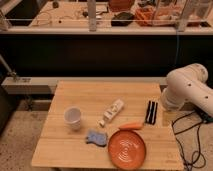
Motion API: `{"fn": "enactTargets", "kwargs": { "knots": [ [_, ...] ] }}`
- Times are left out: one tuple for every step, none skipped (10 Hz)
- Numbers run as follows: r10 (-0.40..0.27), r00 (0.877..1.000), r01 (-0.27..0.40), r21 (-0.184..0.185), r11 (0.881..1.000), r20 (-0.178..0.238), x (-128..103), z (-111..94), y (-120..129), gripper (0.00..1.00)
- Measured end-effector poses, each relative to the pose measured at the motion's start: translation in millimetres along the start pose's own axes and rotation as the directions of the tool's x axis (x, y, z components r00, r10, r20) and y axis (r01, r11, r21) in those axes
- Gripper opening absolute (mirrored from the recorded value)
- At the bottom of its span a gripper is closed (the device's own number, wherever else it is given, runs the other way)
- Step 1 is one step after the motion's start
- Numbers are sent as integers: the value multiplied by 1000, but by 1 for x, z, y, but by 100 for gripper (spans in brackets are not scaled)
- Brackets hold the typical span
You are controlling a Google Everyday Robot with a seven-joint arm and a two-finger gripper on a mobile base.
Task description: Place the bottle in the ceramic bowl
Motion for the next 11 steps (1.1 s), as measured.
{"fn": "enactTargets", "kwargs": {
  "knots": [
    [-3,1000,3,2,1000,-1,-1,-1,0,80],
    [-17,1000,17,6,1000,-4,-9,-1,-1,80],
    [-33,999,33,9,999,-4,-20,-1,-2,80],
    [-50,999,50,14,999,-5,-33,-2,-3,80],
    [-72,997,72,18,997,-6,-49,-2,-5,80],
    [-85,996,85,21,996,-9,-54,-3,-5,80],
    [-96,995,96,25,995,-12,-56,-3,-6,80],
    [-107,994,107,28,994,-13,-59,-3,-6,80],
    [-121,993,121,30,992,-12,-66,-3,-7,80],
    [-140,990,140,31,990,-10,-74,-3,-7,80],
    [-168,986,168,33,985,-8,-85,-3,-9,80]
  ]
}}
